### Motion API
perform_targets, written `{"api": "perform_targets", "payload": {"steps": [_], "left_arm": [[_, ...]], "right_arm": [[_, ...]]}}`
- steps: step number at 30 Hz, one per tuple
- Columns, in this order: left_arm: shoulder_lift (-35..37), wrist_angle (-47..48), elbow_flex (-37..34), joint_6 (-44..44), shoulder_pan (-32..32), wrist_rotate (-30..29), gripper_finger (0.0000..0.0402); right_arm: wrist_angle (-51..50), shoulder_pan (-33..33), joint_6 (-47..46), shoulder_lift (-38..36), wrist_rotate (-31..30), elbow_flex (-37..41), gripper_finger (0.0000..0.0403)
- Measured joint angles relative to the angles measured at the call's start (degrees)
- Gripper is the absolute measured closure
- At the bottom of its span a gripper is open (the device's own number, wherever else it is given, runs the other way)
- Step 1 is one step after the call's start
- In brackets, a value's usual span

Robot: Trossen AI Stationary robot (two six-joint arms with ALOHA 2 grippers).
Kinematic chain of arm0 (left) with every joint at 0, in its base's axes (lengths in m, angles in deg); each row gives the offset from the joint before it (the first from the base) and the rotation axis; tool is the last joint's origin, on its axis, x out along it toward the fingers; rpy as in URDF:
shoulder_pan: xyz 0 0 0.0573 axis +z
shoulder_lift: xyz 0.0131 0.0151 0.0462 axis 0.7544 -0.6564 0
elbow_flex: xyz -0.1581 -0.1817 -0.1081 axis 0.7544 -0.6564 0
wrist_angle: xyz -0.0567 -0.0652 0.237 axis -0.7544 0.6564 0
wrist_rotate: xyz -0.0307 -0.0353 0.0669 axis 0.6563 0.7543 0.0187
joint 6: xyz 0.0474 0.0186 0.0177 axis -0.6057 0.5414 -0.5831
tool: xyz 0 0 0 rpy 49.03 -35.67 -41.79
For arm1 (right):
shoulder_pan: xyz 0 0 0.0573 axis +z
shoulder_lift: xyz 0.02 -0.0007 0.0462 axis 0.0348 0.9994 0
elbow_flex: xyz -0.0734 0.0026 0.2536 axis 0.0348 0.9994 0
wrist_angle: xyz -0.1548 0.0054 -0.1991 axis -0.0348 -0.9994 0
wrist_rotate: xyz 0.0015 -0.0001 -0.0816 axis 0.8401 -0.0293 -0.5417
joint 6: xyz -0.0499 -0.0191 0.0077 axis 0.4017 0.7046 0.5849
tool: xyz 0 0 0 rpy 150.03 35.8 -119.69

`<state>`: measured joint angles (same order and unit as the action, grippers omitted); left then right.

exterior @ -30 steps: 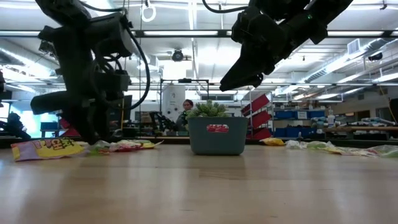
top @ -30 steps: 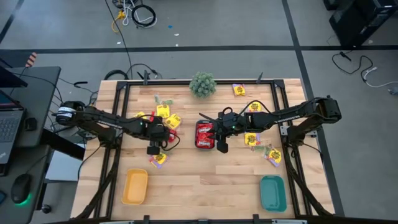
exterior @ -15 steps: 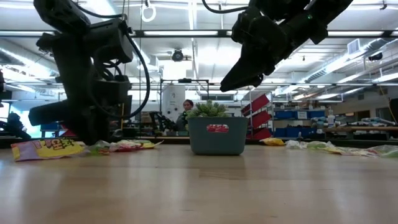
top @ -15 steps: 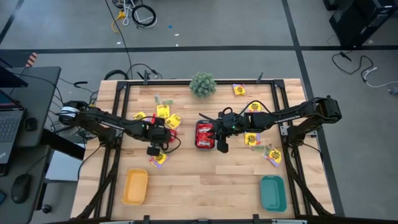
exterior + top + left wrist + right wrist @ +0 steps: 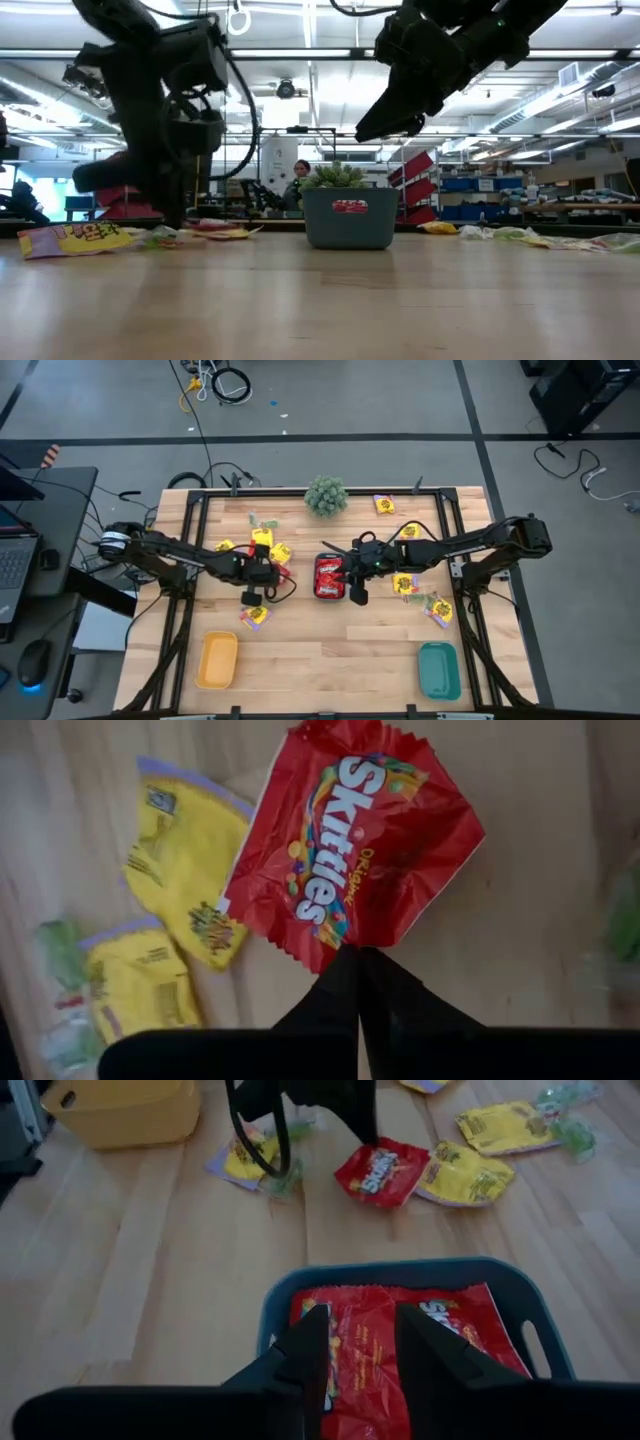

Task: Sort candy
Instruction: Put the red candy pack into the blue bin

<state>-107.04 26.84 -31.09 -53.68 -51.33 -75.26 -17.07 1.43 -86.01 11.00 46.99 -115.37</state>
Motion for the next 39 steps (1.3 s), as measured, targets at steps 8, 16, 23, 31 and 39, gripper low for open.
{"api": "perform_targets", "payload": {"steps": [8,16,23,31,39], "left_arm": [[3.77,0.48,6.65,-4.25,0.27,-2.49,0.0401],[3.42,-12.45,10.41,-23.2,3.39,1.62,0.0401],[-3.32,-18.65,13.59,-37.32,7.46,9.25,0.0402],[-13.41,-17.28,21.18,-50.35,9.57,14.07,0.0401],[-20.52,-12.6,26.84,-56.12,9.8,14.18,0.0401]], "right_arm": [[-6.41,1.35,-1.06,-6.48,-5.16,0.0,0.03],[-12.23,2.15,-2.03,-12.22,-8.98,0.0,0.03],[-14.87,2.11,-2.41,-13.07,-9.18,0.0,0.03],[-15.95,2.11,-2.41,-13.09,-9.16,0.0,0.03],[-17.54,2.11,-2.41,-13.09,-9.14,0.0,0.03]]}}
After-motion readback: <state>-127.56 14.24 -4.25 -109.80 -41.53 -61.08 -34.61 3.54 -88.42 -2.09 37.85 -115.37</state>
